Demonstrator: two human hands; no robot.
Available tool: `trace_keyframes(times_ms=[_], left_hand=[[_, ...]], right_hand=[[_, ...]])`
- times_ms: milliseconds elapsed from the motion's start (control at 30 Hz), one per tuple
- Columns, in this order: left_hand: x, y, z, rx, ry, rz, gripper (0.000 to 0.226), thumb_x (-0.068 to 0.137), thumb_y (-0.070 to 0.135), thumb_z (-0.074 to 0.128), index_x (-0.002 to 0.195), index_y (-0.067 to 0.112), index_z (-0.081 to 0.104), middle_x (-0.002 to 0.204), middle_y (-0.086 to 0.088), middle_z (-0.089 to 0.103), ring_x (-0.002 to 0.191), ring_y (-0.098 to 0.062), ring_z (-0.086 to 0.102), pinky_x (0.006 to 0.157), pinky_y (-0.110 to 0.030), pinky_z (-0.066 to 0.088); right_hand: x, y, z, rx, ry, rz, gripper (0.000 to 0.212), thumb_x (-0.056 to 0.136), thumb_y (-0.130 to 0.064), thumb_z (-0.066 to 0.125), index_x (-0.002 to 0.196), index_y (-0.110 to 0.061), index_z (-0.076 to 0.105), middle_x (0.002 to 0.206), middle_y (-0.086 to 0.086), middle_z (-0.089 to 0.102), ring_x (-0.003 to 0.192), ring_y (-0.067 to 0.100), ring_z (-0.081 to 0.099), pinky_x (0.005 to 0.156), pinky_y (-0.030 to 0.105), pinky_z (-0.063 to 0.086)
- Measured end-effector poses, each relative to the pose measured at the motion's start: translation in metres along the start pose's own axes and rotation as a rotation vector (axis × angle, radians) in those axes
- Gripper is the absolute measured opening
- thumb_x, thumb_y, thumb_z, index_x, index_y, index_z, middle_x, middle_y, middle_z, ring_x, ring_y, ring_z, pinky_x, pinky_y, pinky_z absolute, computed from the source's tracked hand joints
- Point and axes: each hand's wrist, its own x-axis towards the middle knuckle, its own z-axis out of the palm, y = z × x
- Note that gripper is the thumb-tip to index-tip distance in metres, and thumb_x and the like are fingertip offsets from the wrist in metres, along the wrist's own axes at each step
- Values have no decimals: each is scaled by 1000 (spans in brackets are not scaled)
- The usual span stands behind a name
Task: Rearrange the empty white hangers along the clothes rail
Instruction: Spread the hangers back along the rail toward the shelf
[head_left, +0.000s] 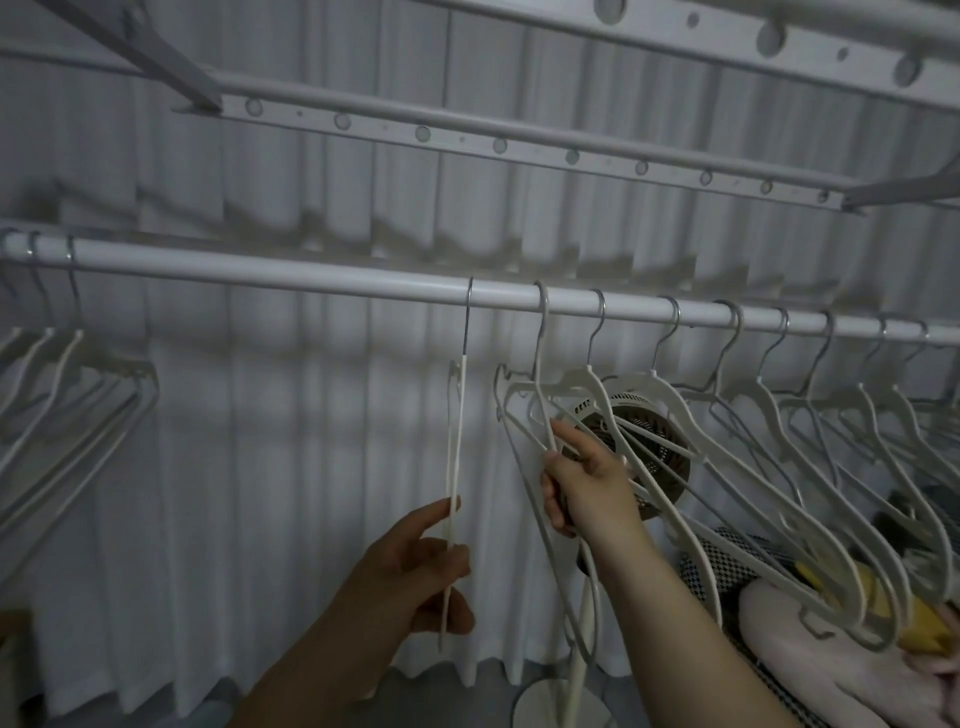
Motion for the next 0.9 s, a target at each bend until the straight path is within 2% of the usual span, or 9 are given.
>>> trace_keyframes(times_ms=[100,200,300,400,433,500,600,800,900], left_hand=[[0,1,1,12,4,-6,30,86,2,53,96,30,58,77,-12,58,42,-16,59,46,-25,52],[0,2,2,11,16,2,27,86,2,53,95,26,59,72,-12,60,41,-17,58,43,-25,51],[1,2,2,7,23,19,23,86,4,52,95,24,60,61,-6,63,41,-19,58,43,-27,50],[1,3,3,24,1,13,22,86,6,52,96,25,61,58,-3,64,42,-19,58,44,-27,50],[1,3,3,27,0,12,22,87,6,52,96,24,61,57,-3,64,42,-19,58,44,-26,50],[1,2,4,30,0,15,22,88,6,51,95,23,61,57,-3,63,41,-19,57,42,-25,50],[0,3,5,35,-6,20,22,88,5,50,95,23,62,58,-4,63,41,-19,57,42,-25,50],[0,4,7,30,-12,18,23,88,4,50,93,23,62,61,-7,61,39,-19,56,41,-26,50],[0,3,6,24,-11,25,22,88,4,52,93,23,61,62,-7,61,39,-19,55,41,-26,50]], right_hand=[[-6,-6,0,-107,-6,-21,38,94,-7,46,131,-11,44,57,4,52,31,4,45,32,14,34],[-15,-15,-5,-473,71,-184,39,93,-19,49,131,-12,47,77,3,59,62,13,57,60,25,47],[-21,-30,-13,-850,215,-423,32,93,-20,49,122,-10,57,98,10,69,94,26,63,76,26,42],[-15,-40,-30,-1076,458,-767,25,84,-17,53,98,-3,69,89,16,71,85,37,64,72,36,50],[-10,-42,-38,-1189,495,-748,26,83,-16,54,100,-2,67,94,18,70,89,39,62,74,38,50],[-2,-45,-49,-1337,381,-396,32,90,-20,50,119,-6,56,116,15,62,107,35,54,84,37,44],[4,-36,-56,-1356,231,-86,32,94,-22,41,123,-10,48,114,12,64,104,30,59,77,32,45],[13,-30,-55,-1297,142,78,32,94,-10,43,123,-8,54,122,14,61,112,30,58,90,33,47],[14,-25,-59,-1282,178,21,30,93,-6,40,119,-6,56,113,14,65,105,31,60,81,31,47]])
